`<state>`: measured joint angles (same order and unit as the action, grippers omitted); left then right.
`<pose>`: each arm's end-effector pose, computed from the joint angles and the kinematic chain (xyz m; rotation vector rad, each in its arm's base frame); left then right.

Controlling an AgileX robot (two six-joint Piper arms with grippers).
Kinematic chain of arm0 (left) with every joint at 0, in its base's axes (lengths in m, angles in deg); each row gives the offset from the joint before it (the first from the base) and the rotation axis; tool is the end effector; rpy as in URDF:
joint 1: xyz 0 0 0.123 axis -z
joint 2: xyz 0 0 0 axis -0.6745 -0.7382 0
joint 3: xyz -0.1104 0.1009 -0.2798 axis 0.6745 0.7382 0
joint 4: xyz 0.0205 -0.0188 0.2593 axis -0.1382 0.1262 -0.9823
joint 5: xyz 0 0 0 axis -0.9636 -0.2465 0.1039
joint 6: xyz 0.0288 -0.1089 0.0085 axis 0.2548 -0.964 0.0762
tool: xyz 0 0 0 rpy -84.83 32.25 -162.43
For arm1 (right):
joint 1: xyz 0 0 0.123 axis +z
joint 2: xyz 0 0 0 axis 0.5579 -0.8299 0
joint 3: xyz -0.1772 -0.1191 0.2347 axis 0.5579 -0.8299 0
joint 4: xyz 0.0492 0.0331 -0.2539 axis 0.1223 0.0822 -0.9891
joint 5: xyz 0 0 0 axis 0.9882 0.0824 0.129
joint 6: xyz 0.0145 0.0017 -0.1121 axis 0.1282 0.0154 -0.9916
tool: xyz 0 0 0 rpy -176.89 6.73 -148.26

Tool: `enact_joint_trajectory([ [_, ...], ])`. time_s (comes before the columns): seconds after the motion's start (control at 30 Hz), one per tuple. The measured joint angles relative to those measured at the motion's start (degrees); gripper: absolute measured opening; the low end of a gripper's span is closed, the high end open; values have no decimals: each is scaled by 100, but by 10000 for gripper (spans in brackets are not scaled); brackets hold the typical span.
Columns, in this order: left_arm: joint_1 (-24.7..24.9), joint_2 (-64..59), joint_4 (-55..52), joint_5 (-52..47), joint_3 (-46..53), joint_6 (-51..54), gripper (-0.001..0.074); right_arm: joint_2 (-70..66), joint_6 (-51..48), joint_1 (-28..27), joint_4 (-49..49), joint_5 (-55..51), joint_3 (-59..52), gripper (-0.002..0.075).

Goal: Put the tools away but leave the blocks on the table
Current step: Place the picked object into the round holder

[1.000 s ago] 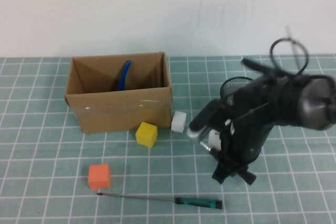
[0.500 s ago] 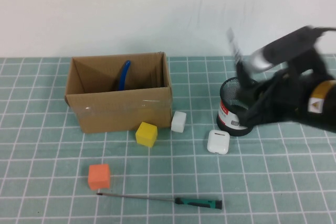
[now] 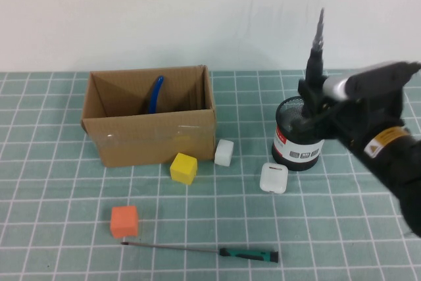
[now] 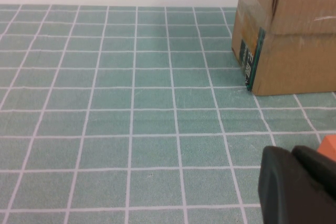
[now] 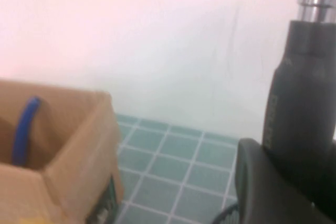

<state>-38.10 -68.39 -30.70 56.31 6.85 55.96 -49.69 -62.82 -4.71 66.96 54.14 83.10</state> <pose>0.0507 -0.0059 0.1664 0.1064 1.8524 -0.0513 0.3035 0.1595 0.2623 -0.2745 1.5247 0.4021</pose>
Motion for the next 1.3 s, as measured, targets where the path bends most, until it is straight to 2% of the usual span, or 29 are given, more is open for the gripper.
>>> enact_joint_trajectory([
  [0.1,0,0,0,0,0,0,-3,-378,47,0,-15,361,0,-3],
  [0.53,0,0,0,0,0,0,-3,-884,-80,0,280,454,0,10],
  [0.63,0,0,0,0,0,0,-3,-884,-136,0,280,454,0,124],
  [0.77,0,0,0,0,0,0,-3,-884,-136,0,302,454,0,334],
  [0.93,0,0,0,0,0,0,-3,-754,-267,0,340,361,0,351],
  [1.13,0,0,0,0,0,0,-3,205,-357,0,317,-834,0,351],
  [1.23,0,0,0,0,0,0,-3,970,-357,0,258,-1733,0,349],
  [1.3,0,0,0,0,0,0,-3,1522,-357,0,258,-2723,101,319],
])
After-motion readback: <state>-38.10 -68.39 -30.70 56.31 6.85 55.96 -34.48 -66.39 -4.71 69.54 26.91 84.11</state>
